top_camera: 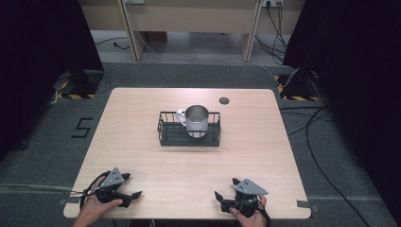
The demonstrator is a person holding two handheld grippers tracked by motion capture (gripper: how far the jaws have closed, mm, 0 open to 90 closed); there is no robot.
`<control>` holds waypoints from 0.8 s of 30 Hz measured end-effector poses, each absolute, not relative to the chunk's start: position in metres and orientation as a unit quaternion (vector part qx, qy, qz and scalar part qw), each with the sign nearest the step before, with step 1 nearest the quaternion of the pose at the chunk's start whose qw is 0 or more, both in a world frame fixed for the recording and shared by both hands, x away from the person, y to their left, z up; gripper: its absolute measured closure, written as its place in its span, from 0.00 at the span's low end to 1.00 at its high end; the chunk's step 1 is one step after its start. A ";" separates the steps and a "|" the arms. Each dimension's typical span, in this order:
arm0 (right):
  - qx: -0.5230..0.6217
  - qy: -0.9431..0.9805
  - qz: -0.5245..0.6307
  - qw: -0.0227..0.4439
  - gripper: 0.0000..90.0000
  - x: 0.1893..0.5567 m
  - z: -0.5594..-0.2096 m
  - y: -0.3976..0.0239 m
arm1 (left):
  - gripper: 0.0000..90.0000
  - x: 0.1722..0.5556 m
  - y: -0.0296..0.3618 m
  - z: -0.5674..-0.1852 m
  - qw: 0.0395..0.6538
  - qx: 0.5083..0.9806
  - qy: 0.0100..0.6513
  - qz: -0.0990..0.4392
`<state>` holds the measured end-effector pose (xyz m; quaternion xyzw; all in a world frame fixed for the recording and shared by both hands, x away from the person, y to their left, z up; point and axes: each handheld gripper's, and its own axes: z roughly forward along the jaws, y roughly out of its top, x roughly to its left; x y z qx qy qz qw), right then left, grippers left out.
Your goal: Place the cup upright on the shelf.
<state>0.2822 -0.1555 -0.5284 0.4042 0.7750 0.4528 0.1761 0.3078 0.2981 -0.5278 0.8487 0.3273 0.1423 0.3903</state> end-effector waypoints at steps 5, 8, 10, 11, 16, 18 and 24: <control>0.408 0.778 0.442 0.181 0.17 0.281 -0.538 -0.157 | 0.15 0.308 0.298 -0.528 0.390 0.849 0.327 0.143; 0.391 0.787 0.437 0.195 0.17 0.279 -0.540 -0.157 | 0.15 0.308 0.298 -0.528 0.390 0.849 0.327 0.143; 0.384 0.791 0.432 0.200 0.16 0.278 -0.540 -0.157 | 0.15 0.308 0.298 -0.528 0.390 0.849 0.327 0.142; 0.379 0.794 0.430 0.203 0.15 0.277 -0.541 -0.156 | 0.15 0.308 0.298 -0.528 0.390 0.849 0.327 0.143; 0.374 0.792 0.437 0.207 0.11 0.274 -0.544 -0.155 | 0.15 0.308 0.298 -0.528 0.390 0.849 0.327 0.142; 0.374 0.791 0.437 0.207 0.11 0.274 -0.544 -0.155 | 0.15 0.308 0.298 -0.528 0.390 0.849 0.327 0.142; 0.373 0.790 0.439 0.207 0.11 0.274 -0.544 -0.156 | 0.15 0.308 0.298 -0.528 0.390 0.849 0.327 0.143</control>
